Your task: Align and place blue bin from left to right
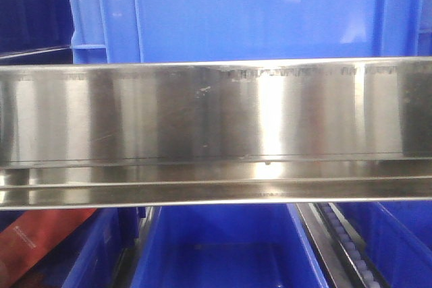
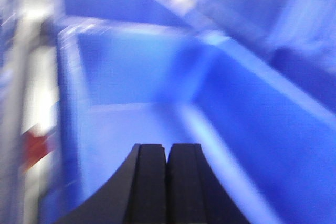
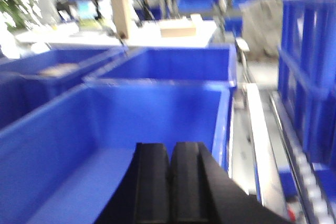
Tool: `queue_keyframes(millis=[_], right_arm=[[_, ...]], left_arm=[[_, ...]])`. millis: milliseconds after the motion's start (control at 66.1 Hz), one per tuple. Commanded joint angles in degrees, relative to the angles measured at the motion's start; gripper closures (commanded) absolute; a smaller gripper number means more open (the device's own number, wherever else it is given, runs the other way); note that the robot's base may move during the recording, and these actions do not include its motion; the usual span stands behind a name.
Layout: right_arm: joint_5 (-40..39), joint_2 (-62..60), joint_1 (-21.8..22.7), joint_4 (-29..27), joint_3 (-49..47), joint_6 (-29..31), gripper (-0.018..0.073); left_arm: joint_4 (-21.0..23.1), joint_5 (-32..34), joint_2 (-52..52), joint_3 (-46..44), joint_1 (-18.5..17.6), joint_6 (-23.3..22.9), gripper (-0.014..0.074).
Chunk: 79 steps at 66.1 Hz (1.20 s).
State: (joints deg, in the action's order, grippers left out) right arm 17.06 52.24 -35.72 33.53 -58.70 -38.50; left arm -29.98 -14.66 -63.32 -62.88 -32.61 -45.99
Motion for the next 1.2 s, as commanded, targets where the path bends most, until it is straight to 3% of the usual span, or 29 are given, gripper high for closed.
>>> queue_keyframes(millis=[0, 257, 393, 711, 1180], right_arm=[[-2.8, -4.6, 0.2, 1.8, 3.1, 0.6, 0.0725], [-3.0, -15.5, 0.0, 1.9, 13.9, 0.6, 0.0725], [-4.1, -20.5, 0.0, 1.9, 18.6, 0.6, 0.0725], [-7.0, -24.5, 0.0, 1.9, 18.9, 0.6, 0.0725], [-7.6, -24.5, 0.0, 1.9, 18.9, 0.6, 0.0725]], left_arm=[[-0.2, 6.0, 3.6, 3.7, -0.3, -0.2, 0.0707], [-1.2, 17.7, 13.6, 19.5, -0.3, -0.2, 0.0707], [-1.3, 18.5, 18.9, 24.8, -0.3, -0.2, 0.0707], [-1.3, 18.2, 26.1, 25.2, -0.3, -0.2, 0.0707], [-1.3, 16.6, 26.2, 25.2, -0.3, -0.2, 0.0707]])
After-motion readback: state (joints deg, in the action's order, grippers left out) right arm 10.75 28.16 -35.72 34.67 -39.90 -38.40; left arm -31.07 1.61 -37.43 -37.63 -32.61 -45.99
